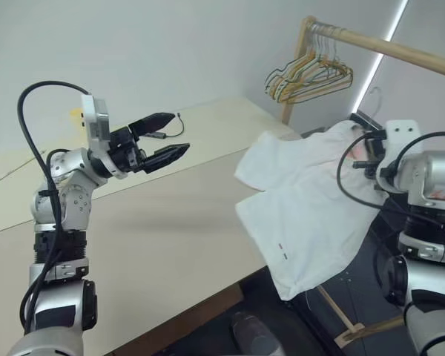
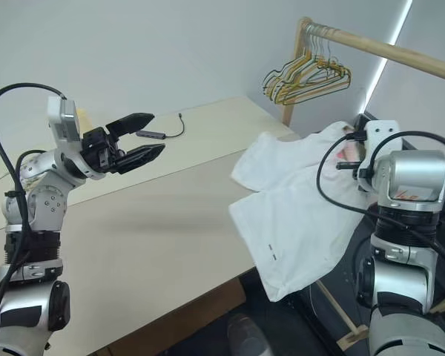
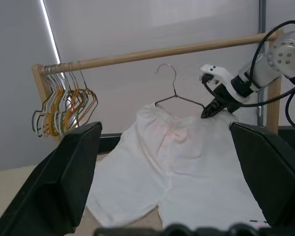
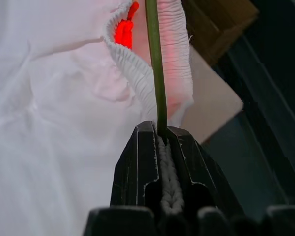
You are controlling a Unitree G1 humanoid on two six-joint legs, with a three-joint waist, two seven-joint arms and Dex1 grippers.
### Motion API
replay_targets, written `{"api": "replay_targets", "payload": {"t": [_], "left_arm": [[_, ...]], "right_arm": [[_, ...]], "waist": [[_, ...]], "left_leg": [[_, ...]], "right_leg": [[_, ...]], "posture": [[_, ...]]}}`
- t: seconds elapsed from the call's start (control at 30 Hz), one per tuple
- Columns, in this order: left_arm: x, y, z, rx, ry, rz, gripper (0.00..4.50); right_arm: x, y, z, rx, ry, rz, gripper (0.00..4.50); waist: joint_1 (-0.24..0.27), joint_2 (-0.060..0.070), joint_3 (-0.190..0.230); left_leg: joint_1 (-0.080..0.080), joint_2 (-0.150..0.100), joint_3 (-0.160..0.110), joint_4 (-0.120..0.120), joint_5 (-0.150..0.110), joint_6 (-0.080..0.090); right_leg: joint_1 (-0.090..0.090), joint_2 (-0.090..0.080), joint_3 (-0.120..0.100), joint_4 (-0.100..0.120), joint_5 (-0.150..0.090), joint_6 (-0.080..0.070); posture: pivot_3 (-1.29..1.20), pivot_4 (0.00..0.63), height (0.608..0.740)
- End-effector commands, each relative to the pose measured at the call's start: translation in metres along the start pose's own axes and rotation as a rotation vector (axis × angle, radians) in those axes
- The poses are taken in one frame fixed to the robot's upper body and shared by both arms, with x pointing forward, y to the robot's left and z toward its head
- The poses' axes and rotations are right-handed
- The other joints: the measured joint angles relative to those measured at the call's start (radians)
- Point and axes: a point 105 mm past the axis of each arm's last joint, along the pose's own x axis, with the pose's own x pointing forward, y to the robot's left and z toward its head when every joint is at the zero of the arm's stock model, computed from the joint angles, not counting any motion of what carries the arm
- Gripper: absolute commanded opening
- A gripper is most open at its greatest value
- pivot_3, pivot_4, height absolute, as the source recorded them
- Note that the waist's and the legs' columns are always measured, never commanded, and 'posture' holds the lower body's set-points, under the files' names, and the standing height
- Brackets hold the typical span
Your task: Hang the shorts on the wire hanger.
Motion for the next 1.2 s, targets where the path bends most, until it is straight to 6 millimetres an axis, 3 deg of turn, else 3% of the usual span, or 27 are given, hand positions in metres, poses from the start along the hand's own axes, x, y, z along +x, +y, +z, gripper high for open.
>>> {"api": "replay_targets", "payload": {"t": [0.03,0.27,0.47,0.6,0.93,1.2], "left_arm": [[0.001,-0.003,0.012,0.045,-0.002,-0.010,4.50],[-0.002,-0.014,0.015,0.047,-0.003,-0.029,4.50],[-0.002,-0.017,0.015,0.050,-0.016,-0.021,4.50],[-0.001,-0.019,0.015,0.050,-0.020,-0.020,4.50],[-0.005,-0.025,0.017,0.060,-0.039,-0.028,4.50],[-0.005,-0.027,0.018,0.061,-0.061,-0.028,4.50]], "right_arm": [[-0.010,-0.018,0.030,0.031,-0.129,-0.146,0.10],[-0.016,-0.045,0.058,0.188,-0.223,-0.295,0.10],[-0.013,-0.061,0.079,0.329,-0.244,-0.337,0.10],[-0.008,-0.067,0.088,0.373,-0.244,-0.327,0.10],[0.012,-0.079,0.080,0.540,-0.133,-0.237,0.10],[0.024,-0.071,0.061,0.593,-0.024,-0.230,0.10]], "waist": [[-0.012,0.000,0.000],[-0.035,0.000,0.000],[-0.047,0.000,0.000],[-0.051,0.000,0.000],[-0.048,-0.001,0.001],[-0.045,-0.002,0.002]], "left_leg": [[0.002,0.000,0.001,0.000,0.000,0.000],[0.012,-0.001,0.007,-0.002,-0.001,0.002],[0.015,-0.001,0.009,-0.002,-0.003,0.005],[0.015,-0.001,0.011,-0.003,-0.004,0.007],[0.015,-0.002,0.013,-0.004,-0.005,0.009],[0.015,-0.001,0.016,-0.004,-0.005,0.009]], "right_leg": [[0.002,0.000,0.001,-0.001,0.000,0.000],[0.007,-0.001,0.007,-0.001,-0.001,0.004],[0.018,-0.001,0.008,-0.011,-0.004,0.015],[0.019,-0.001,0.011,-0.015,-0.001,0.014],[0.019,-0.001,0.013,-0.018,-0.002,0.018],[0.019,0.000,0.015,-0.021,-0.002,0.020]], "posture": [[-0.40,0.000,0.740],[-0.39,0.000,0.740],[-0.38,0.000,0.740],[-0.37,0.000,0.740],[-0.35,0.000,0.740],[-0.35,0.000,0.740]]}}
